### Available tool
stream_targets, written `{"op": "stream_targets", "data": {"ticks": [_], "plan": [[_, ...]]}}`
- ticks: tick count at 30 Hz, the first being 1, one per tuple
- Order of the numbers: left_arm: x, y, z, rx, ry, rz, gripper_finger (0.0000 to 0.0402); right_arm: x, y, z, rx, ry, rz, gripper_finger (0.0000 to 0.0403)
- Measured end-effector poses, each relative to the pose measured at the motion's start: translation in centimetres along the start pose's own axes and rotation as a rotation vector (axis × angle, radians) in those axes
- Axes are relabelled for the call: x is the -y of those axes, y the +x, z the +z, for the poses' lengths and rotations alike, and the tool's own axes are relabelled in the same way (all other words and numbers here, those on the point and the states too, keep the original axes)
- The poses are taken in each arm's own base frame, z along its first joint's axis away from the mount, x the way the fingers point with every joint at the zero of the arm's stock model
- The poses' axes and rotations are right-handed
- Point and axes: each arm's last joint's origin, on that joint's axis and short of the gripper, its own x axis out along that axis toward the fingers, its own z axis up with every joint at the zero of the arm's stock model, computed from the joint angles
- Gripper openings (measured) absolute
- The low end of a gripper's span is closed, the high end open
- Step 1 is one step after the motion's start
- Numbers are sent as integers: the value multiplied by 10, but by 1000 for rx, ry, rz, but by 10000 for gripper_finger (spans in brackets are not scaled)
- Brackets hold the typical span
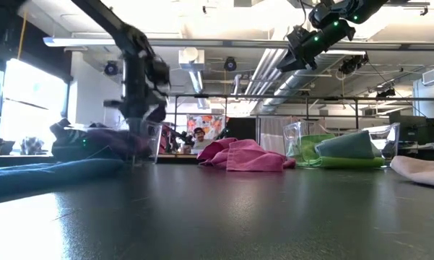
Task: Sort towels by color in basket
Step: Put the violet kitchen towel into the left transparent bin, then put the light pink microfiber towel into the right transparent bin
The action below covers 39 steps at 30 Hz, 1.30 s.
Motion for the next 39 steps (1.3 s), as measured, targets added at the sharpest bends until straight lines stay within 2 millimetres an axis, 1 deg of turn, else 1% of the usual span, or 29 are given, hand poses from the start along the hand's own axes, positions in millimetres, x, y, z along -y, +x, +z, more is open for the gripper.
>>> {"op": "stream_targets", "data": {"ticks": [3, 5, 7, 10, 13, 15, 19, 22, 24, 27, 30, 35, 39], "plan": [[5, 25, 3, -97, 30, -35, 0, 0, 0, 0, 0, 0, 0, 140], [6, 32, 1, -151, 31, -62, 0, 0, 0, 0, 0, 0, 0, 140], [7, 31, -2, -180, 29, -65, 0, 0, 0, 0, -1, 0, 0, 140], [8, 15, -8, -166, 33, -75, 0, 0, 0, 0, -1, 0, 1, 140], [6, -7, -13, -110, -7, -90, 6, 0, 0, 0, 0, 0, 5, 140], [2, -26, -18, -54, -30, -108, 16, 0, 0, 0, 0, -5, 5, 140], [-6, -63, -32, 55, -70, -148, 50, 0, 0, 0, 0, -7, 4, 140], [-12, -88, -43, 133, -105, -172, 84, 0, 0, 0, 0, -7, 4, 140], [-16, -101, -50, 187, -126, -166, 106, 0, 0, 0, 0, -7, 4, 140], [-20, -113, -53, 278, -136, -151, 133, 0, 0, 0, 0, -7, 4, 140], [-17, -123, -50, 388, -110, -180, 145, 0, 0, -1, -8, -4, 5, 140], [8, -133, -40, 575, 16, -255, 146, -3, 1, -6, -61, 9, 20, 140], [31, -134, -31, 702, 152, -268, 145, -13, 2, -14, -154, 15, 62, 140]]}}
